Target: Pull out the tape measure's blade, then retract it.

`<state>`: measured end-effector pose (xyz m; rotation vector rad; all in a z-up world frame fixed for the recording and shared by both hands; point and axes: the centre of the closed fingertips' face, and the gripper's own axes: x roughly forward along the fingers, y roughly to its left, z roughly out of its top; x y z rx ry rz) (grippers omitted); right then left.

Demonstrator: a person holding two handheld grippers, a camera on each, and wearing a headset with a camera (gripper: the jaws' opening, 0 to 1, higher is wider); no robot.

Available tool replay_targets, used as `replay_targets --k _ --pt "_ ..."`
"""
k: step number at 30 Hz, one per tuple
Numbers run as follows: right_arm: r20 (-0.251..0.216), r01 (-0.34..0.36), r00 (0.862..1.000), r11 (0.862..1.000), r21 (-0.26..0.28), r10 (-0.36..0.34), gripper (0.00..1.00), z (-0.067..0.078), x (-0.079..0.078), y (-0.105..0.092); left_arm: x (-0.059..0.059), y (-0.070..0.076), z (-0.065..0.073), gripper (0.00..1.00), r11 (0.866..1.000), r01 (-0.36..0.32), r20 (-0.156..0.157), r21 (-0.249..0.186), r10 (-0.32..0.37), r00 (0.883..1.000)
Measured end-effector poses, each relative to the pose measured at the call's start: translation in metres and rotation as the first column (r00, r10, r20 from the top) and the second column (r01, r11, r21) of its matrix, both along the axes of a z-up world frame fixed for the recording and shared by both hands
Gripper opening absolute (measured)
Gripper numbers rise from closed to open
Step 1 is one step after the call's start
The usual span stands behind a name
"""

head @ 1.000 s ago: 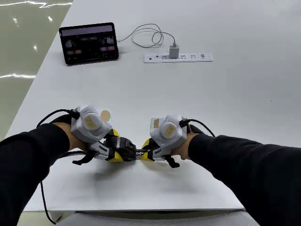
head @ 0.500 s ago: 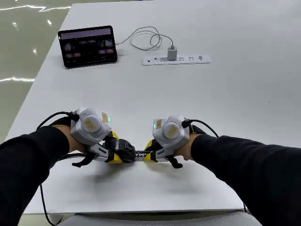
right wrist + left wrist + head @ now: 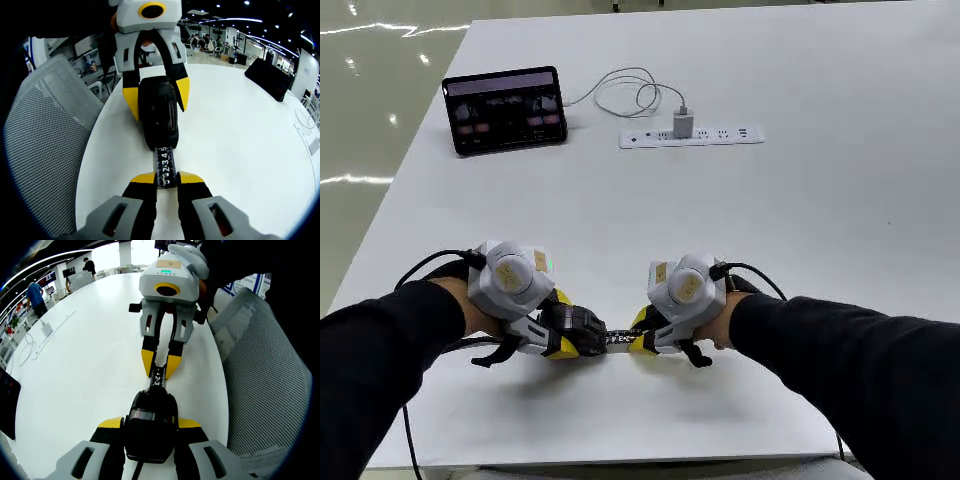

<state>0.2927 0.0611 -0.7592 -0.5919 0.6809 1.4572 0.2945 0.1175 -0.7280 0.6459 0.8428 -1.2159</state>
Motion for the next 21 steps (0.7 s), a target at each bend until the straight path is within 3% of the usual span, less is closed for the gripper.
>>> replay_targets --k 21 --pt "0.010 0.009 1.000 1.000 -0.001 -0.009 0.11 -0.0003 0.0004 -0.0104 0.0006 -0.0002 -0.0004 0.34 1.000 -0.012 -0.001 -0.010 0.012 1.000"
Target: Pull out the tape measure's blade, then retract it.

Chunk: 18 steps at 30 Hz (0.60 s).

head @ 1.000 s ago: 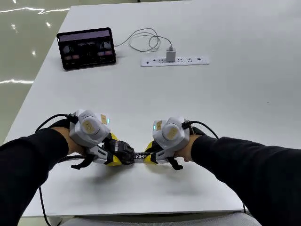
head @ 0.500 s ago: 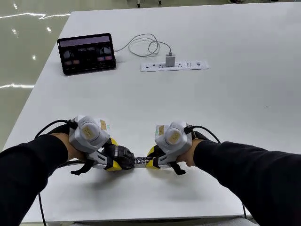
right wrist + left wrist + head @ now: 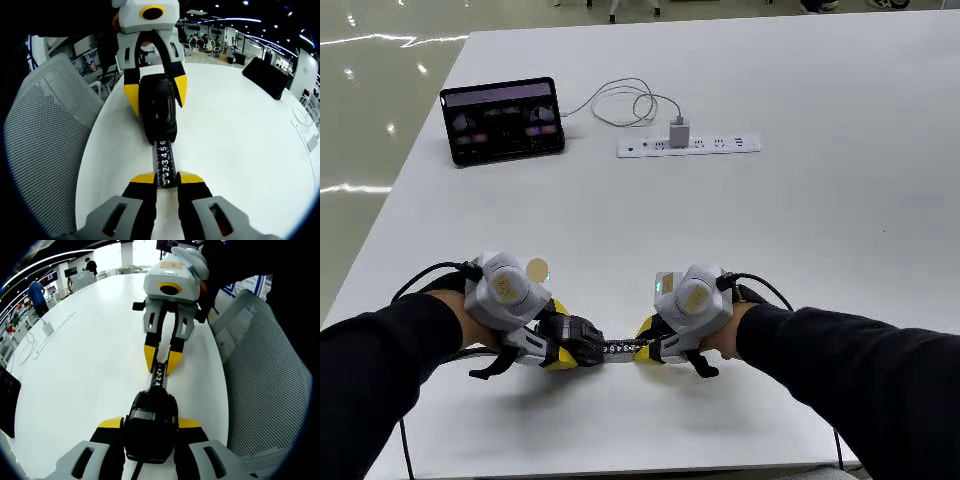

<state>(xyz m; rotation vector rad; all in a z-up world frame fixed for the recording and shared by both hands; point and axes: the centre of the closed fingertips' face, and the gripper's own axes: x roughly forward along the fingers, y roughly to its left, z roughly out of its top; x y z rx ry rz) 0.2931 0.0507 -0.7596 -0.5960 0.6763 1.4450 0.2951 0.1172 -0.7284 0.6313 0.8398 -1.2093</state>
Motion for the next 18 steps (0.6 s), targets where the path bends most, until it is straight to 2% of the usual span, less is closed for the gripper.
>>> replay_targets --k 18 --pt "-0.005 0.017 1.000 1.000 0.018 -0.017 0.10 0.0008 0.0001 -0.0061 0.0004 0.0002 0.0000 0.34 1.000 -0.006 0.002 -0.001 0.006 1.000"
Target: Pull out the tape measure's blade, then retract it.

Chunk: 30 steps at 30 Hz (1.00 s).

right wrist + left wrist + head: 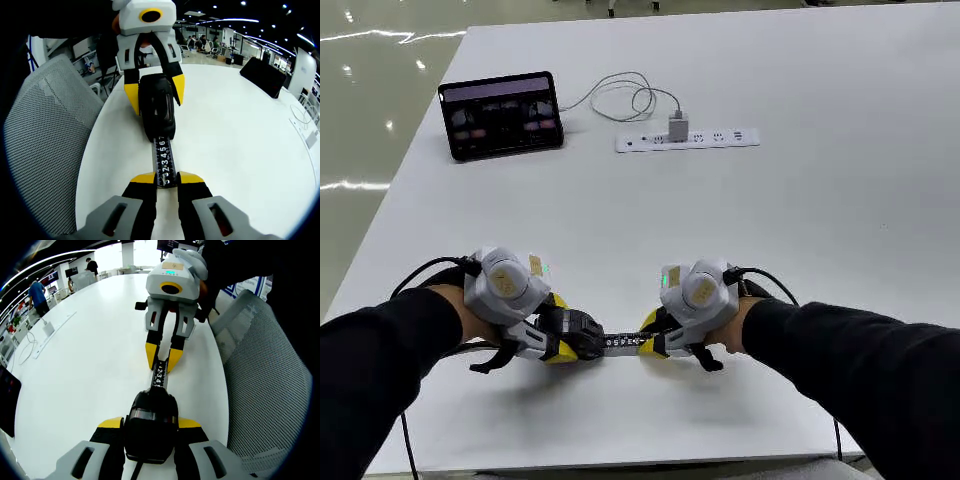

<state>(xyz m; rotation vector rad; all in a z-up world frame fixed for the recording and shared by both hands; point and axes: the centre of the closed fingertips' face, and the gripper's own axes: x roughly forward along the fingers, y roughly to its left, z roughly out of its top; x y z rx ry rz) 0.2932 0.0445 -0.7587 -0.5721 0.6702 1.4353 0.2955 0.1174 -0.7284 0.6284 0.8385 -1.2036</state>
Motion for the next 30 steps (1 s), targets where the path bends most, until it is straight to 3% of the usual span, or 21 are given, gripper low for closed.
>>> replay_targets --k 30 --pt "-0.010 0.002 1.000 1.000 0.014 -0.002 0.10 0.000 0.002 -0.017 -0.001 -0.002 0.001 0.34 1.000 -0.017 -0.003 -0.005 0.017 1.000"
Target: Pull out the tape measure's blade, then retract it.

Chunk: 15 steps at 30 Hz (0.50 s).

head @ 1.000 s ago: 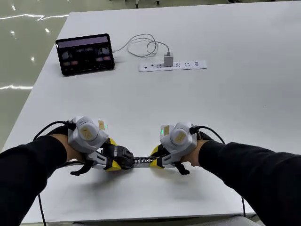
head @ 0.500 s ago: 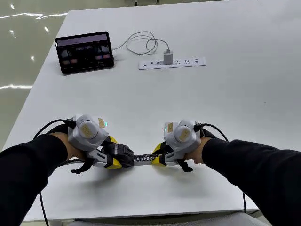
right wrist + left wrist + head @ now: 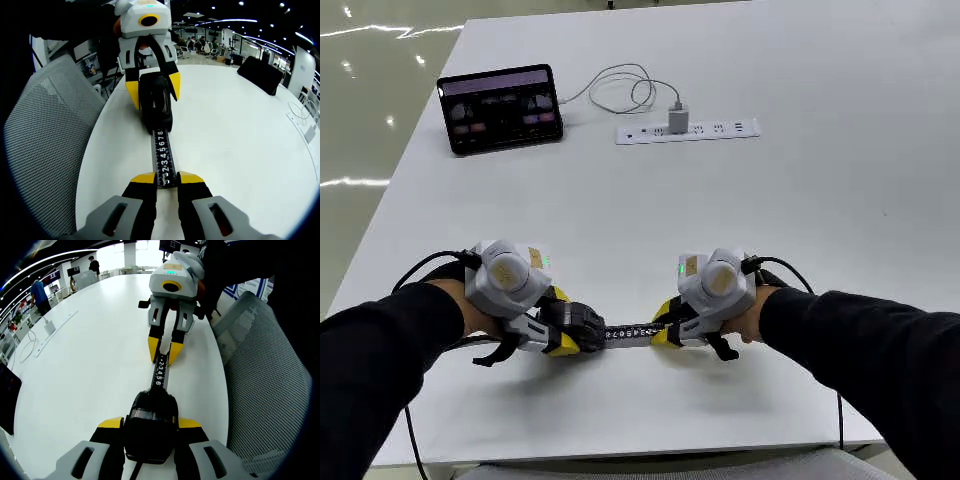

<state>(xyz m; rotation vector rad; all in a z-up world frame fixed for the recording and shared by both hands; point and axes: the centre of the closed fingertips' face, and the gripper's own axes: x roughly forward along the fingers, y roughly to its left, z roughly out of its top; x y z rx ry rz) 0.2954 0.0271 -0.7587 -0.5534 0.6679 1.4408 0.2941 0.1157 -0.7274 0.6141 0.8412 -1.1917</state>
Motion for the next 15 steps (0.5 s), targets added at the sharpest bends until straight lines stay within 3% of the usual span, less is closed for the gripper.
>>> replay_targets --k 15 --pt "-0.011 0.002 1.000 1.000 0.000 -0.002 0.10 0.0011 -0.0009 -0.0093 0.0001 0.0004 -0.0007 0.34 1.000 -0.005 0.000 -0.005 0.005 1.000"
